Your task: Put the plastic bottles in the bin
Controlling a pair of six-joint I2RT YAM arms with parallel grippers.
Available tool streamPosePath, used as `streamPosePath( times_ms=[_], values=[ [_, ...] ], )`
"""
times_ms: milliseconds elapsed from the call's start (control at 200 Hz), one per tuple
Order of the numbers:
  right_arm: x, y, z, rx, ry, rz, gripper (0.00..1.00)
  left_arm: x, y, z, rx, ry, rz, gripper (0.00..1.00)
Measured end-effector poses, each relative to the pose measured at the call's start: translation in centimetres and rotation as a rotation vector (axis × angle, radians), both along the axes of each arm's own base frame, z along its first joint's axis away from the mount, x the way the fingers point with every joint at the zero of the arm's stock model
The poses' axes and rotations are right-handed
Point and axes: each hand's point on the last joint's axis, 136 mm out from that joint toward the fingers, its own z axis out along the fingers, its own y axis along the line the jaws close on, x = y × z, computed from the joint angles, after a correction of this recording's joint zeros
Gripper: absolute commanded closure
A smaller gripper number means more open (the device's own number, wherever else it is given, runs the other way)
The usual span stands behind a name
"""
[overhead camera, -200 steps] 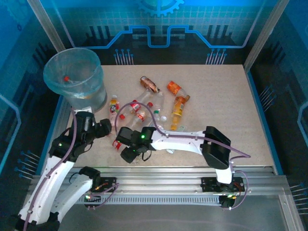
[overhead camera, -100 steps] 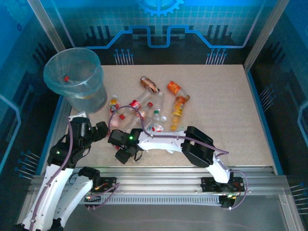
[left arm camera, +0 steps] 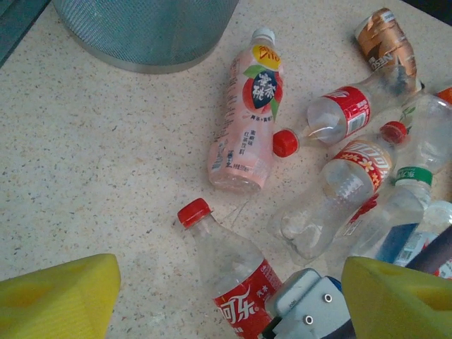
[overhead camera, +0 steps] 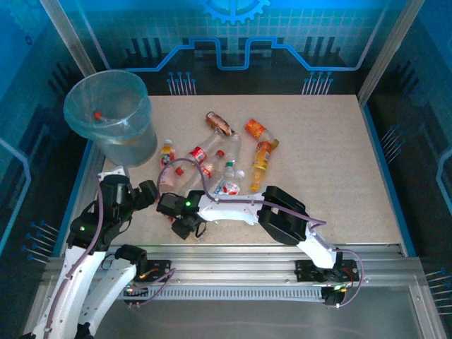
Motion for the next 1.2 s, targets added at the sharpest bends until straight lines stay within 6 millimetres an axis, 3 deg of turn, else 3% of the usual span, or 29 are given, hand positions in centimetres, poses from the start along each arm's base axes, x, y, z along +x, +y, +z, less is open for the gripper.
streamPosePath(
  times_ms=[80,180,430,590,730,905,1070,1201],
  values=[
    [-0.2,-0.1,0.7,0.007,0.000,0.006,0.46,0.0,0.0,1.5,-0.005,-0.031,0.000,0.17],
    [-0.6,-0.2,3.2,0.055,-0.009,0.020,0.47,0.1,0.0,4.2,-0.010,-0.089,-0.006,0.18],
    [-1.3,-3.0,14.2,0.268,-0.074,0.045,0.48,1.7,-0.8,12.0,-0.037,-0.223,-0.038,0.19],
    [0.6,-6.8,18.5,0.380,-0.100,0.008,0.48,4.2,-3.3,15.6,-0.120,-0.276,-0.125,0.22],
    [3.2,-10.8,20.9,0.473,-0.123,-0.050,0.48,6.8,-6.7,17.0,-0.264,-0.292,-0.233,0.27],
    [6.0,-14.7,23.9,0.590,-0.156,-0.096,0.49,10.0,-11.3,16.9,-0.435,-0.244,-0.361,0.27],
    [6.9,-16.1,25.3,0.648,-0.164,-0.068,0.48,11.2,-16.7,17.2,-0.496,-0.189,-0.522,0.26],
    [6.4,-16.0,25.5,0.683,-0.136,-0.014,0.48,11.8,-19.1,17.0,-0.506,-0.165,-0.576,0.28]
  ],
)
